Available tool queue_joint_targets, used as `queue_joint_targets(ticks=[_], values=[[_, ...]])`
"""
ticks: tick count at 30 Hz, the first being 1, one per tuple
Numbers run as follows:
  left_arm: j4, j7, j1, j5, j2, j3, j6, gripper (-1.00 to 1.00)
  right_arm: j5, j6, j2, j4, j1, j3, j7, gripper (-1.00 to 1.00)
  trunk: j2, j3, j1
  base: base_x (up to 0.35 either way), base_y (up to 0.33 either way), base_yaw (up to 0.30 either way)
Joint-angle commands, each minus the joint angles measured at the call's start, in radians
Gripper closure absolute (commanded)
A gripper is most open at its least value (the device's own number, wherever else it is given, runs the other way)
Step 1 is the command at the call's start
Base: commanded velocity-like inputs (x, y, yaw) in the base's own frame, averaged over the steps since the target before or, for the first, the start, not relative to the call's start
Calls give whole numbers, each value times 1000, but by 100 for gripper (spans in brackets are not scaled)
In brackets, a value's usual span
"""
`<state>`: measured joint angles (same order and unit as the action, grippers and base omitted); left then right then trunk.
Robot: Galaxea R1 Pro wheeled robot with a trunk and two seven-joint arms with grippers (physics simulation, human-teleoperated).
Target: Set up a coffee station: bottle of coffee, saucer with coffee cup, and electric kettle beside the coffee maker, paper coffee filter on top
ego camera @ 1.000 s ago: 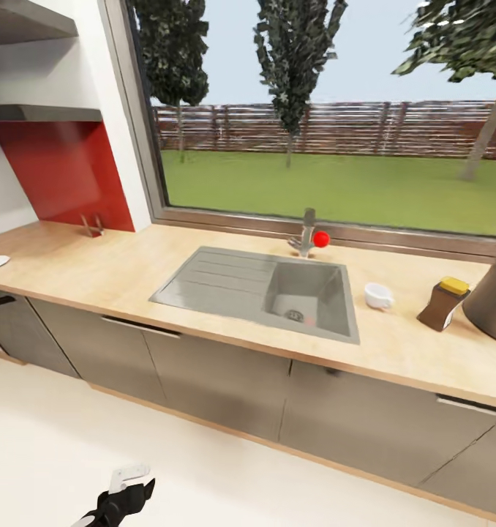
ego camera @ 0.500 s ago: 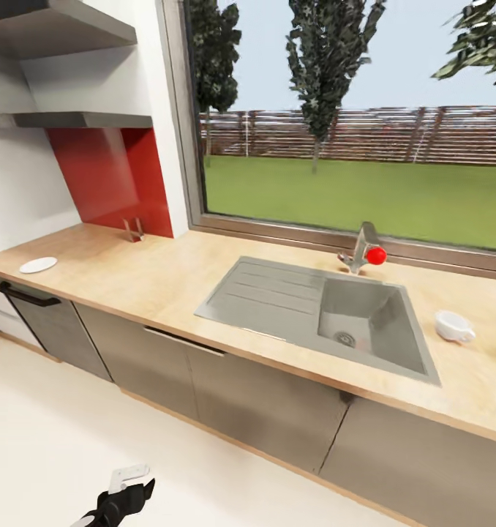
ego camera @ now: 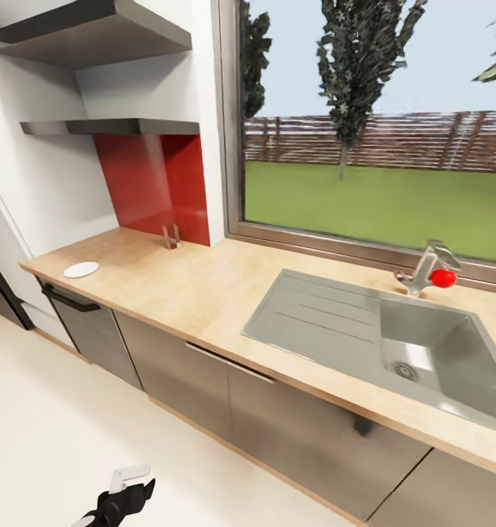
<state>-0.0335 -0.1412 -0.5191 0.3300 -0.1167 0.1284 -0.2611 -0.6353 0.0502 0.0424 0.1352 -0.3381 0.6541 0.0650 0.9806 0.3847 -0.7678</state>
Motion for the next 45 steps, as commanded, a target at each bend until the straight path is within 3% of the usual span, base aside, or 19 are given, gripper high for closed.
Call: queue_joint_targets(ticks=[1,19,45], values=[[1,-4,-1,11,0,8,-3,-100,-9,2,1,1,0,9,5,-100,1,0,-1,230,271,162],[1,-5,-1,11,-1,8,-3,-100,-9,2,1,0,0,9,4,-100,1,-23,-1,195,287,74],[1,-5,-1,11,0,8,-3,-100,-12,1,1,0,1,9,4,-100,1,-25,-1,168,303,0]])
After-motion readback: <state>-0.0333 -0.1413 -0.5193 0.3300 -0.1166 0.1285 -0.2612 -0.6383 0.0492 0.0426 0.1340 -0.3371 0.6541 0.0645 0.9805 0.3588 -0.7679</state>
